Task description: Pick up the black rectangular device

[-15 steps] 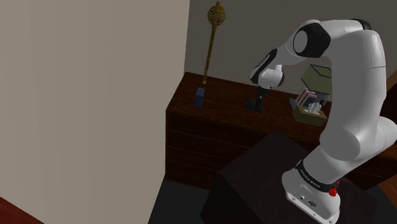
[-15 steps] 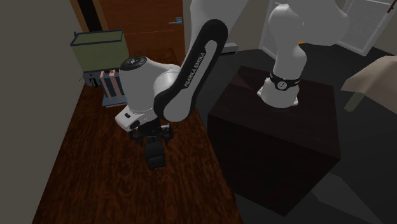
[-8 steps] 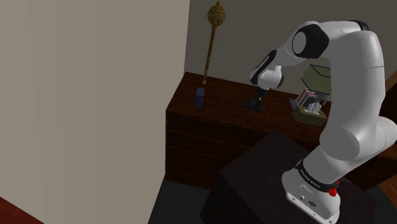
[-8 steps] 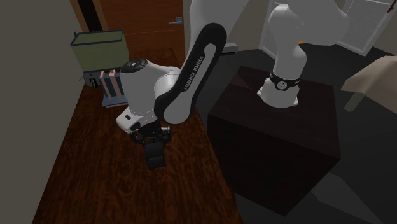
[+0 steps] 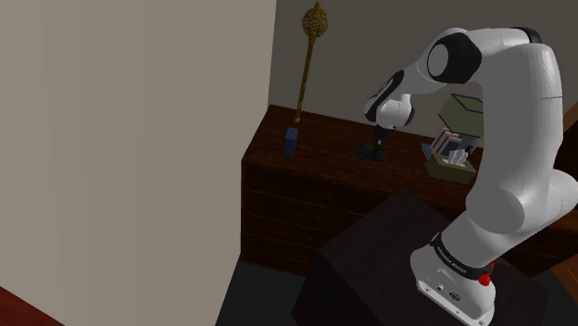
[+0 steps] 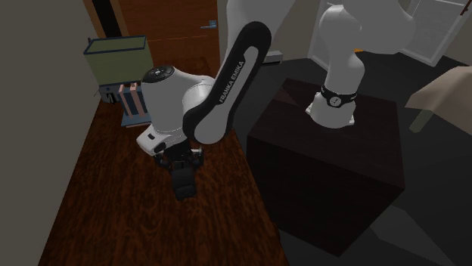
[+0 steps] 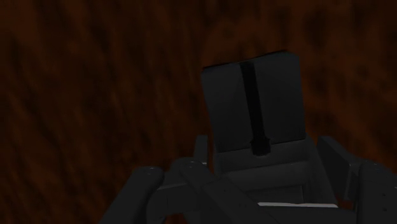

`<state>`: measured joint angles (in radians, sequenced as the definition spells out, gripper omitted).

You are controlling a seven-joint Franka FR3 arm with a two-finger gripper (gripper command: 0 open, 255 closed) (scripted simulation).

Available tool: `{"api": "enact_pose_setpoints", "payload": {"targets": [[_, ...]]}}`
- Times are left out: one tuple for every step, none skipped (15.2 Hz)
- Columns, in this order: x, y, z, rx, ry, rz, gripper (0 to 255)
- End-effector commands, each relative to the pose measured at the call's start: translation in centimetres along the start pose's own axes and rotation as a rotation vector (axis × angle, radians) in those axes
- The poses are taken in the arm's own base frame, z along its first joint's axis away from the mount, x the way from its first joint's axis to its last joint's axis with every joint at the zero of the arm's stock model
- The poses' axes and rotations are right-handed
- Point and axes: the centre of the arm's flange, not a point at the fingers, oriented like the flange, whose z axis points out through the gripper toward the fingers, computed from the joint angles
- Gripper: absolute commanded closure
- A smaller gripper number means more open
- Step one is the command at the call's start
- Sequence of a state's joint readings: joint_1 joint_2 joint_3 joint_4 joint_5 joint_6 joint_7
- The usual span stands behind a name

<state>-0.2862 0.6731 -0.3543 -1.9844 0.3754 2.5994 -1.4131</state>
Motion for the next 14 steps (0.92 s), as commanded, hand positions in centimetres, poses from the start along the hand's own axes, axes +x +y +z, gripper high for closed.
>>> {"api": "enact_pose_setpoints", "payload": {"targets": [[-0.1, 0.0, -1.0, 0.0, 0.0, 0.0, 255], [-0.1, 0.0, -1.6, 0.0, 0.0, 0.0, 255], [-0.1, 0.0, -2.1, 0.0, 0.0, 0.0, 255], [-0.1, 0.0, -2.6, 0.0, 0.0, 0.0, 255], [-0.1, 0.0, -3.1, 0.0, 0.0, 0.0, 255], [-0.2, 0.0, -3.7, 0.0, 0.0, 0.0, 255], [-0.2, 0.0, -4.2, 0.0, 0.0, 0.0, 255], [-0.2, 0.0, -4.7, 0.0, 0.0, 0.0, 255], [-0.2, 0.1, -5.2, 0.0, 0.0, 0.0, 255], [-0.2, 0.1, -5.8, 0.0, 0.0, 0.0, 255], [-0.2, 0.1, -6.3, 0.0, 0.0, 0.0, 255], [-0.2, 0.1, -6.8, 0.0, 0.0, 0.0, 255], [-0.2, 0.1, -6.9, 0.0, 0.0, 0.0, 255], [-0.2, 0.1, -6.9, 0.0, 0.0, 0.0, 255]]}}
